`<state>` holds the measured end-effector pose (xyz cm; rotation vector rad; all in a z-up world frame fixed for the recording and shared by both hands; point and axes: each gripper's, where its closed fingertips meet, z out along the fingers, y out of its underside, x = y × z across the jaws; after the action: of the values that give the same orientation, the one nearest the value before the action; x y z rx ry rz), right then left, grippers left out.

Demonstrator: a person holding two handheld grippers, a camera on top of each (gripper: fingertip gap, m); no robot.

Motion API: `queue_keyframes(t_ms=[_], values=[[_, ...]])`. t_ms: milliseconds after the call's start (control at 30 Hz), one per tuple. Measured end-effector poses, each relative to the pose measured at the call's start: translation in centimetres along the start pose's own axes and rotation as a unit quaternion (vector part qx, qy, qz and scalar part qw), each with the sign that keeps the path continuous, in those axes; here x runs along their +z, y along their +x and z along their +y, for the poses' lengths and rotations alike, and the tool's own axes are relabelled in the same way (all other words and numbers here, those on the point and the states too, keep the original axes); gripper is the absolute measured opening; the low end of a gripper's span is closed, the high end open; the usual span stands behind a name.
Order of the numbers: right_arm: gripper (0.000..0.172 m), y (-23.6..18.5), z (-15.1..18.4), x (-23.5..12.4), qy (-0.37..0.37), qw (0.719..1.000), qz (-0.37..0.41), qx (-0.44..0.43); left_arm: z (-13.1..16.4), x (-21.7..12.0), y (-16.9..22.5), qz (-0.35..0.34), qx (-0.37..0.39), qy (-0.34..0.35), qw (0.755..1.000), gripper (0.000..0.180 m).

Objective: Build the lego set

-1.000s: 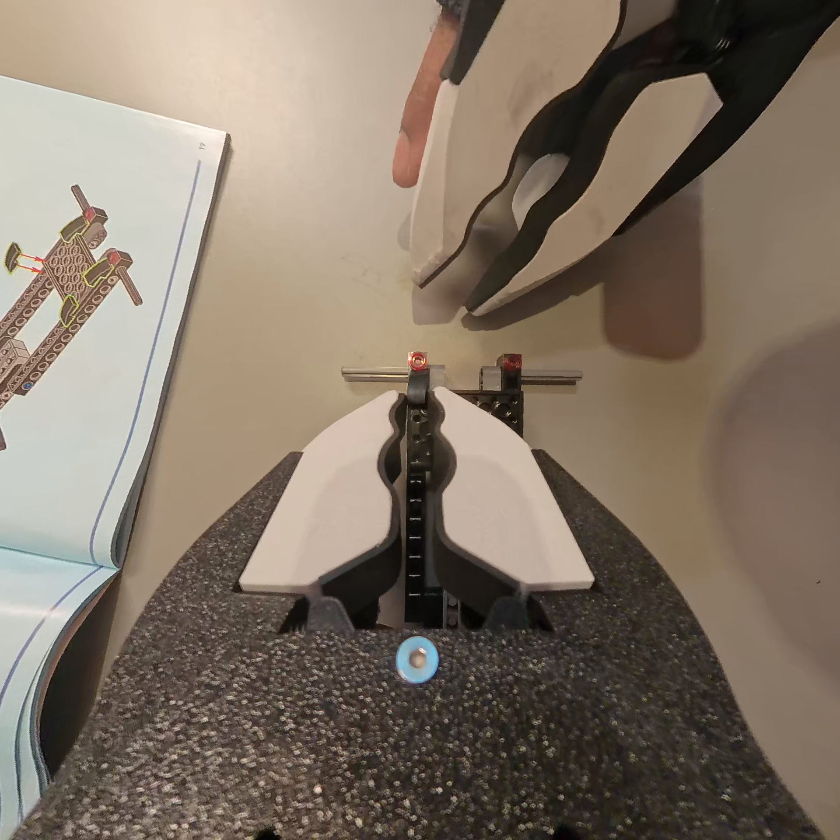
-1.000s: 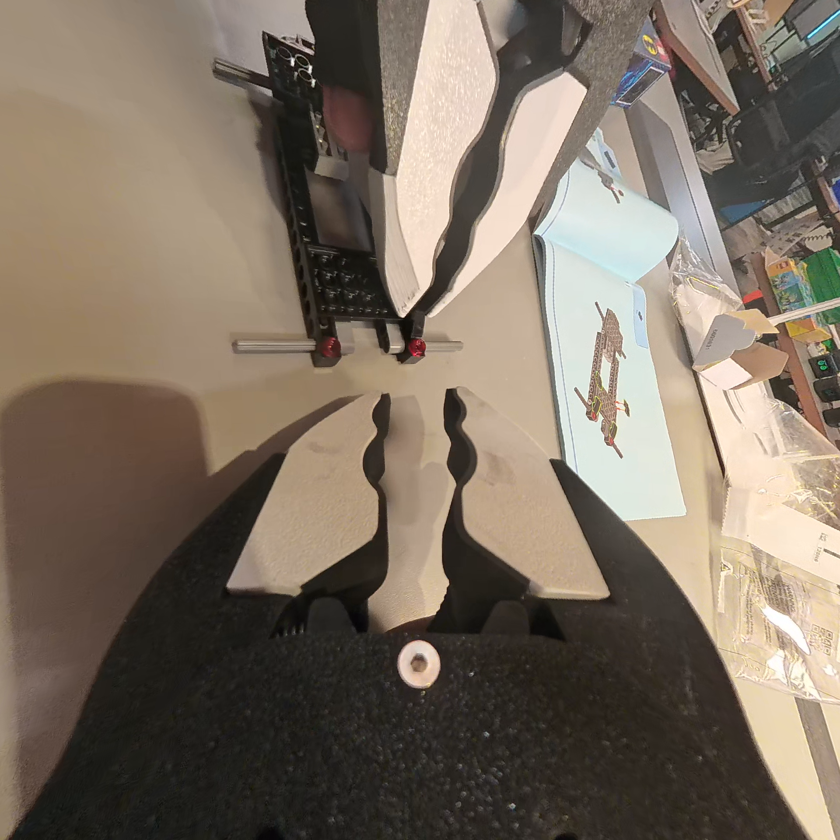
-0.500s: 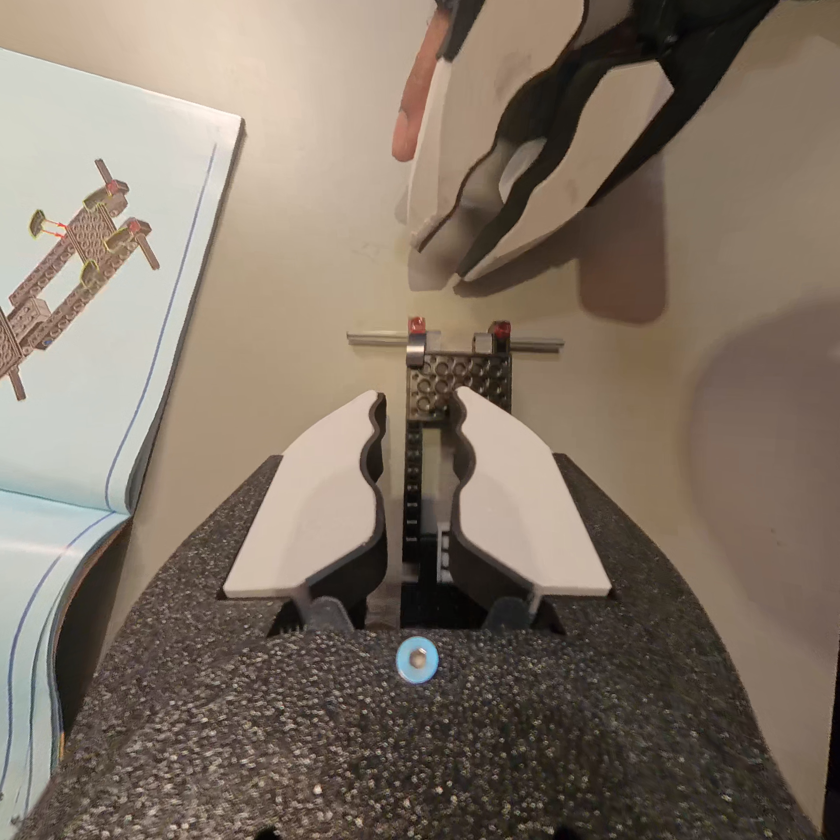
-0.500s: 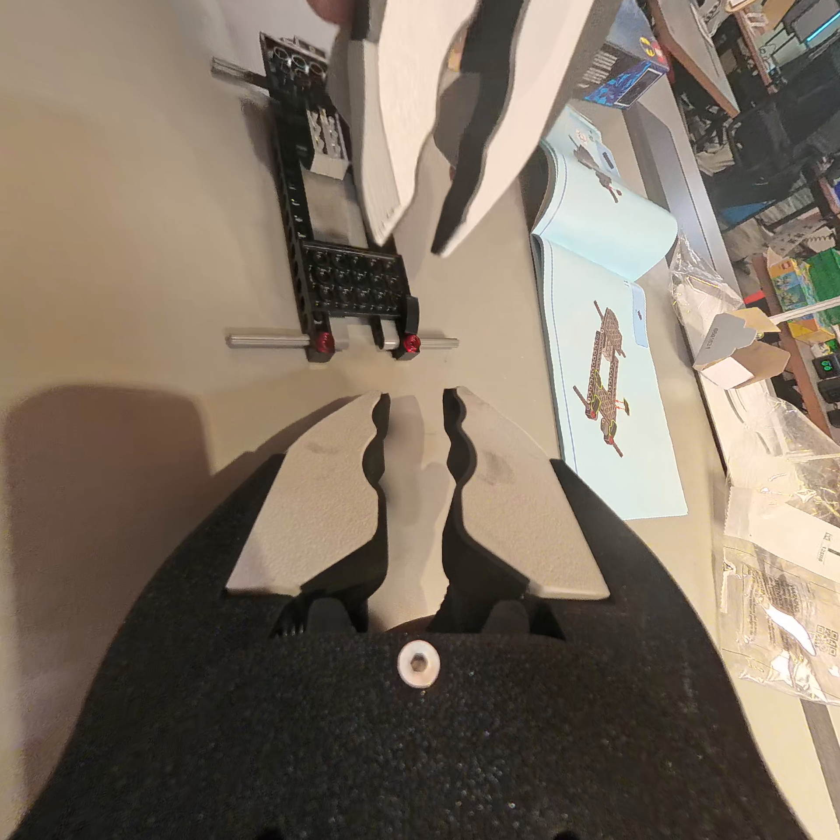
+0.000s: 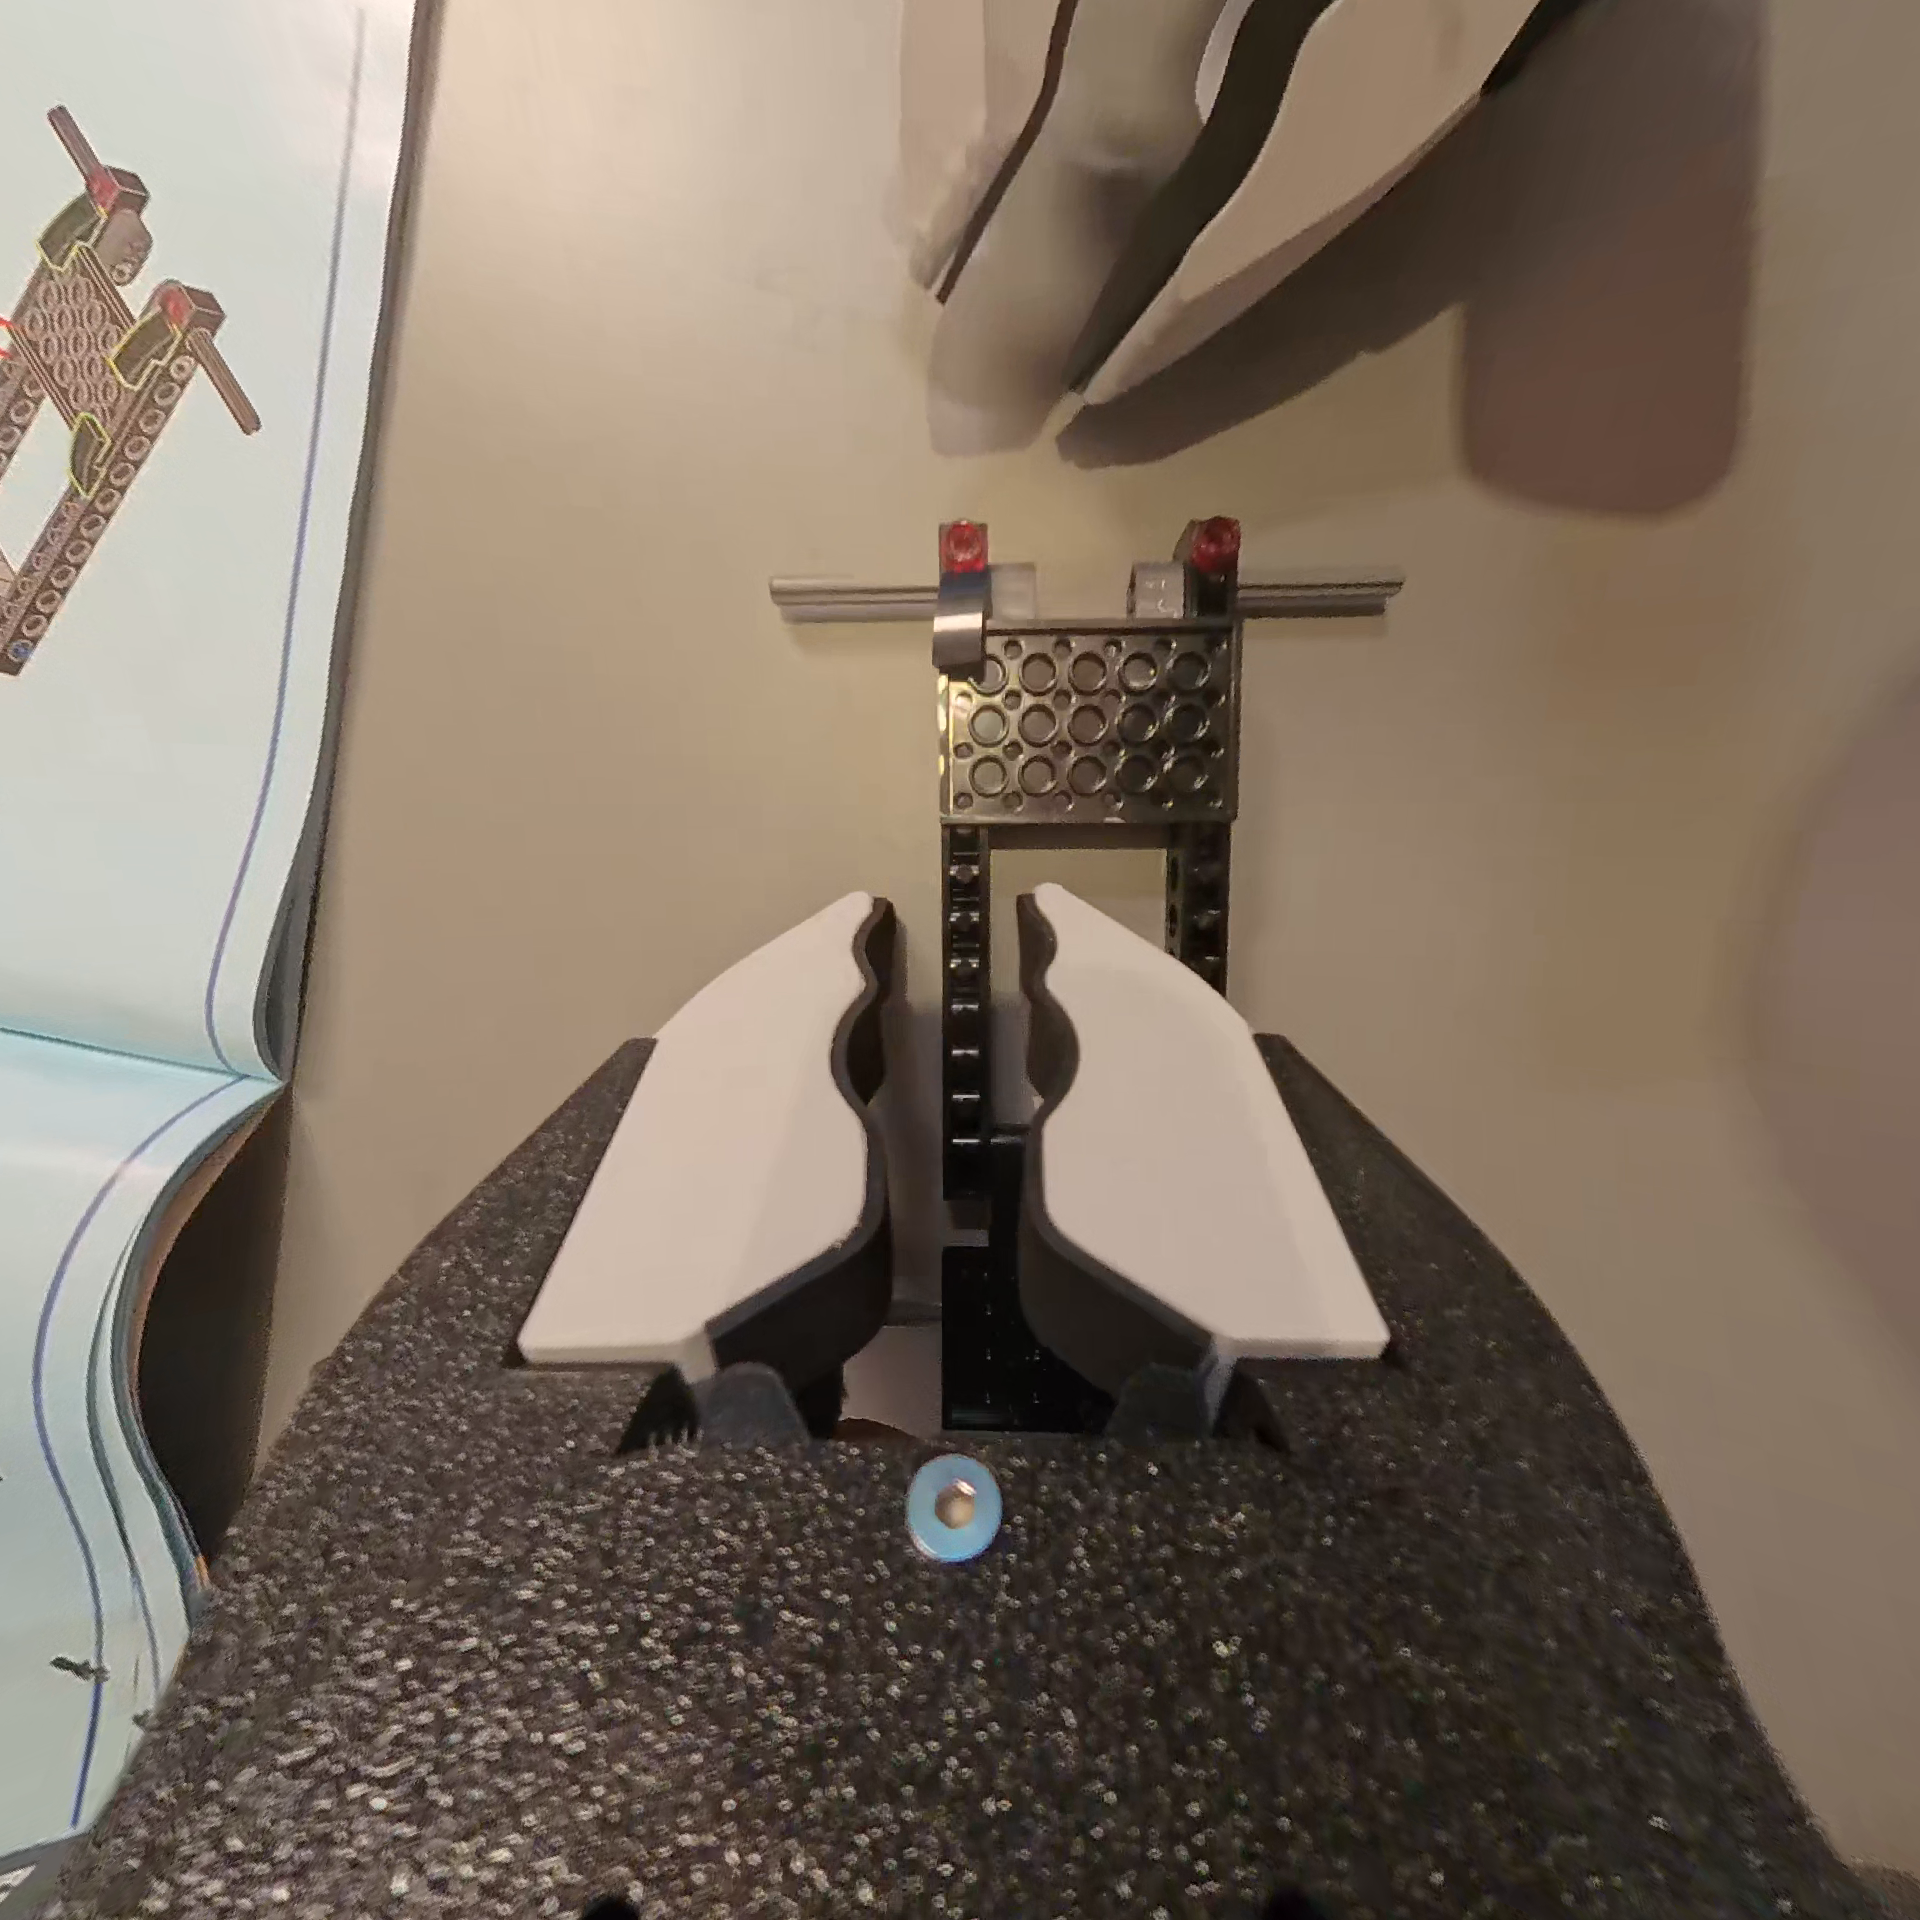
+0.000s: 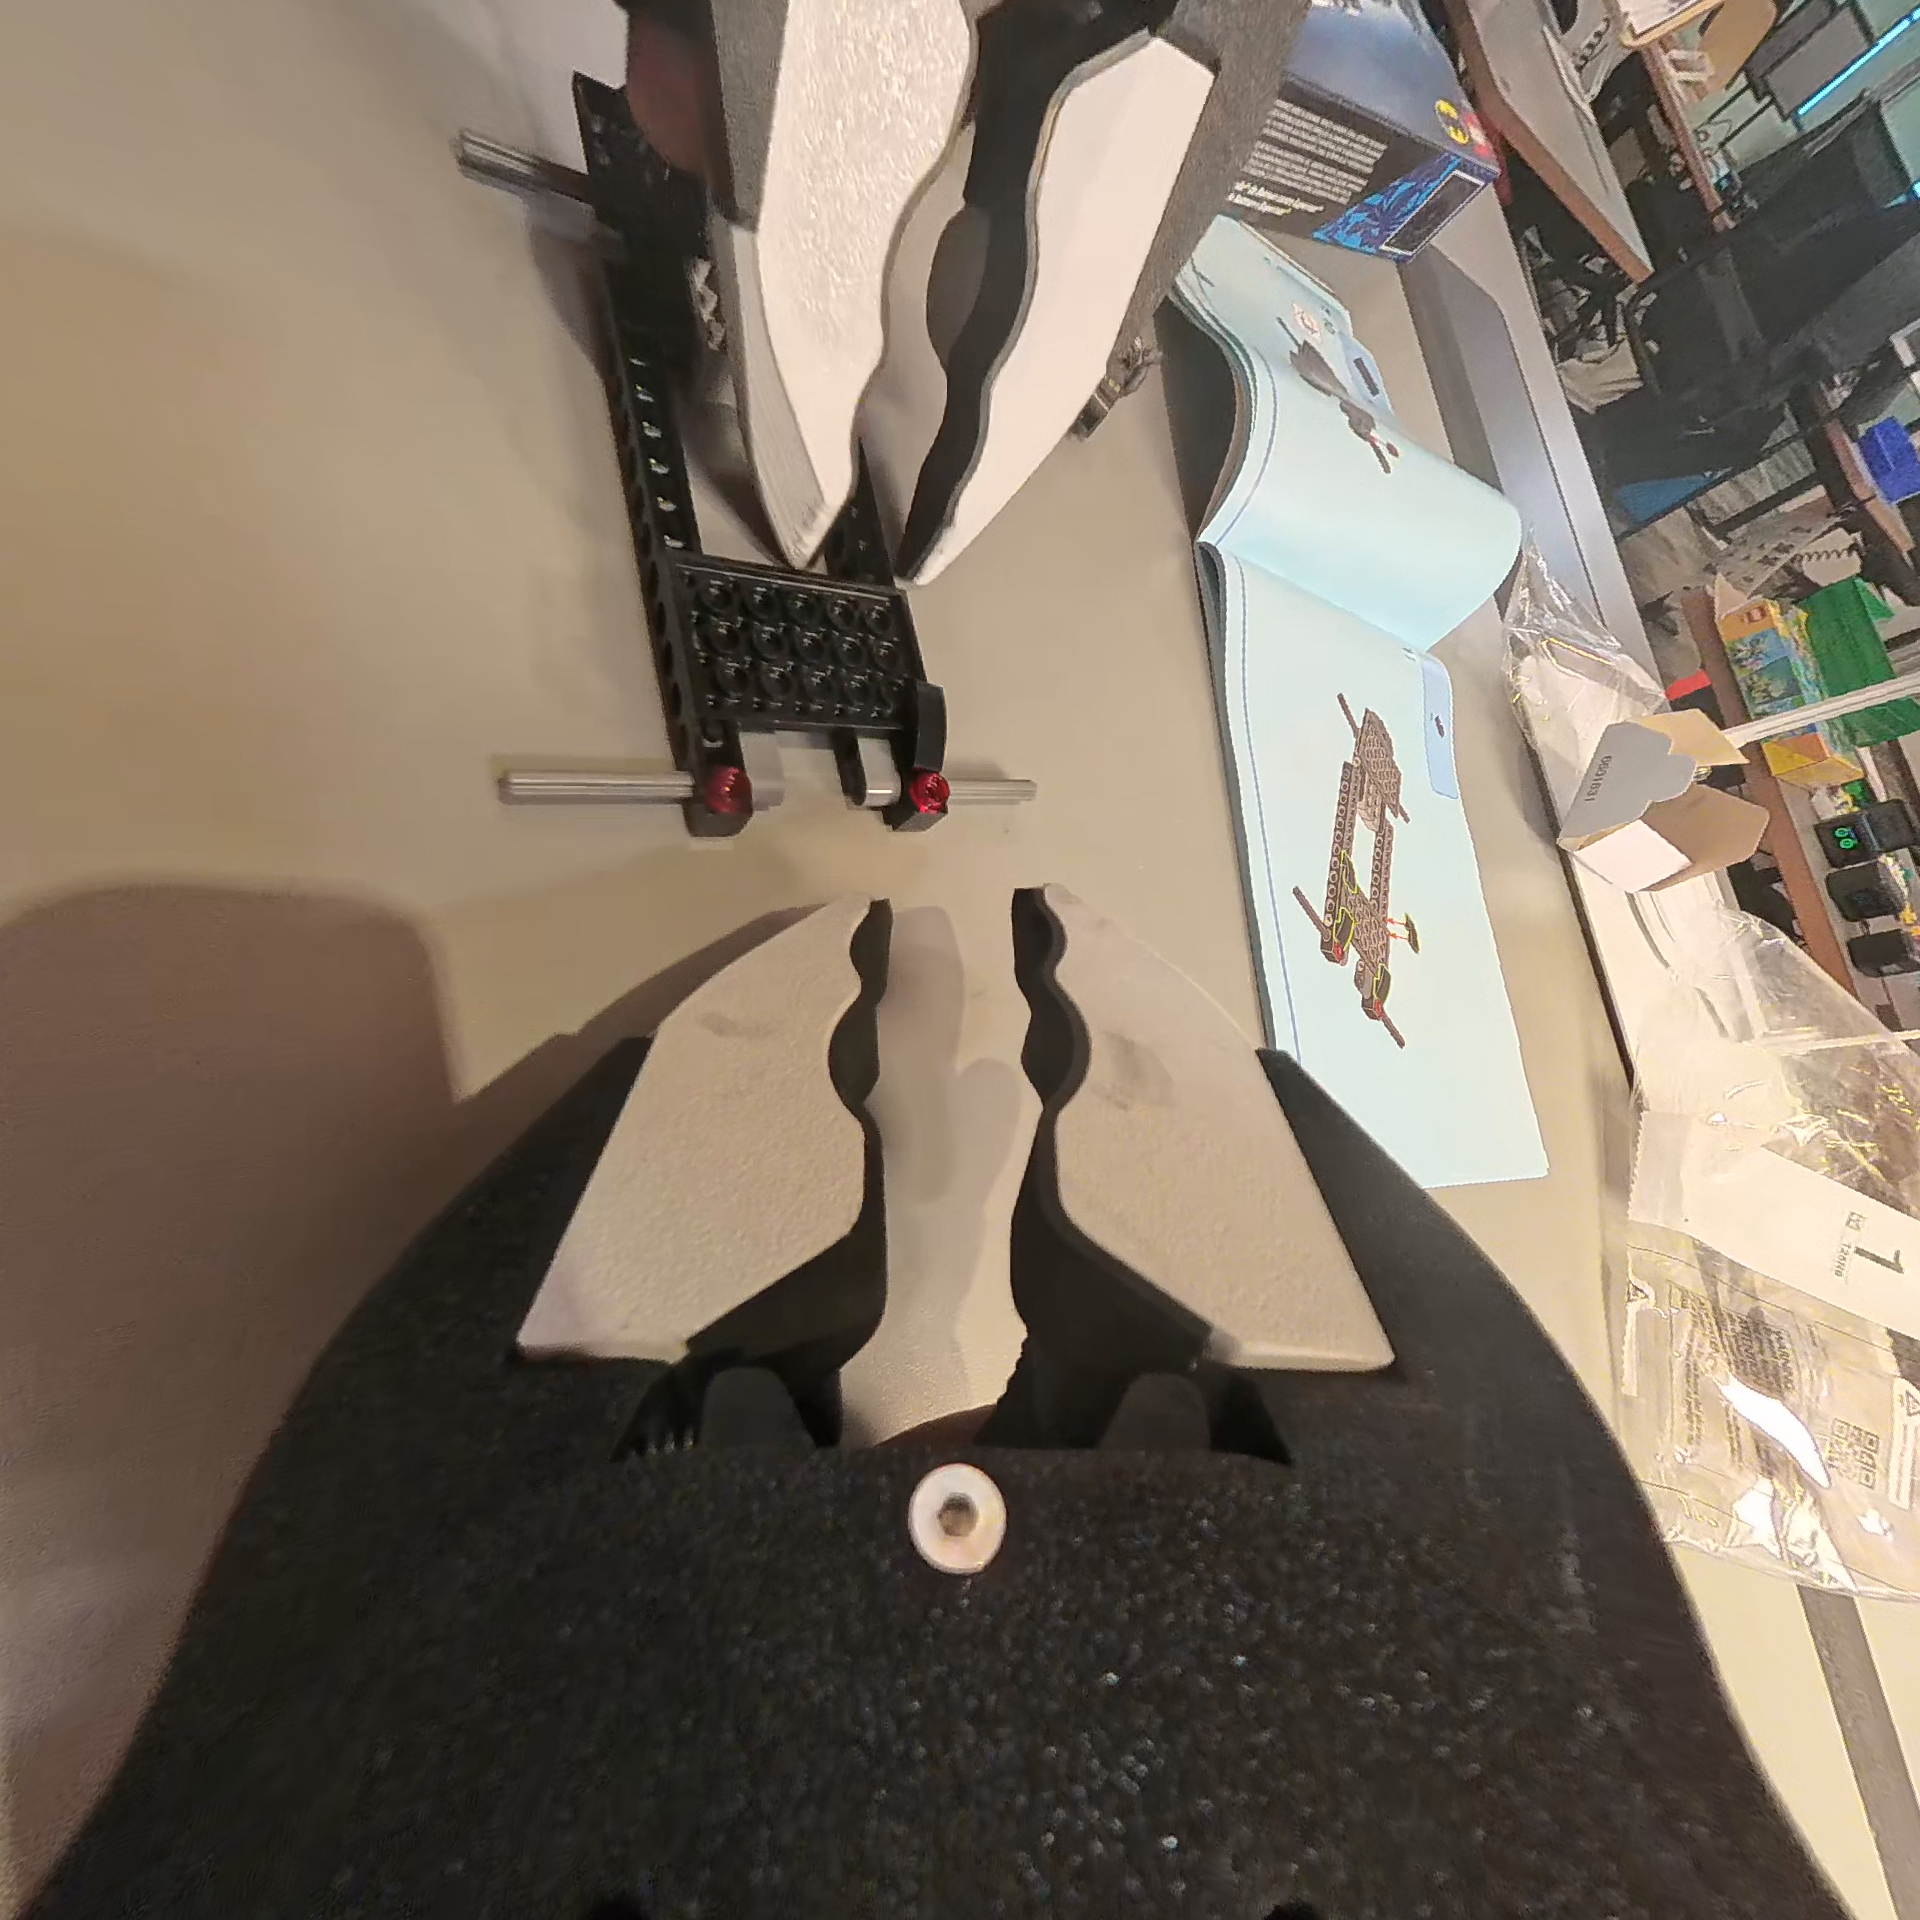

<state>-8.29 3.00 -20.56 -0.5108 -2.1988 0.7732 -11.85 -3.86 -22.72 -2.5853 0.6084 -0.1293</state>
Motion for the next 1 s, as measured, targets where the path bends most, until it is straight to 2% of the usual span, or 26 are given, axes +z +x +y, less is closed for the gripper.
queue_keyframes(t_ms=[167, 433, 600, 733, 867, 1000], values=[[0.023, 0.0, -0.1, -0.1, 0.004, 1.000, 0.006, -0.004, -0.5, 0.3, 0.3, -0.001, 0.026, 0.012, 1.000, 0.009], [0.027, 0.0, -0.8, -0.2, 0.029, 0.998, 0.024, -0.040, -0.9, 0.2, -0.1, 0.015, 0.037, 0.045, 0.998, 0.007], [0.030, 0.4, -1.5, -0.3, 0.057, 0.991, 0.064, -0.101, -1.3, -0.5, 0.2, 0.041, 0.033, 0.073, 0.996, 0.008], [0.036, 0.5, -3.0, -0.5, 0.088, 0.973, 0.104, -0.187, -1.7, -1.0, 0.7, 0.066, 0.036, 0.089, 0.993, 0.008], [0.045, 0.2, -3.7, -0.4, 0.097, 0.956, 0.126, -0.246, -1.9, -1.3, 1.0, 0.077, 0.038, 0.096, 0.992, 0.008], [0.046, 0.0, -3.8, 0.2, 0.093, 0.942, 0.139, -0.290, -1.9, -1.6, 1.3, 0.083, 0.042, 0.099, 0.991, 0.008]])
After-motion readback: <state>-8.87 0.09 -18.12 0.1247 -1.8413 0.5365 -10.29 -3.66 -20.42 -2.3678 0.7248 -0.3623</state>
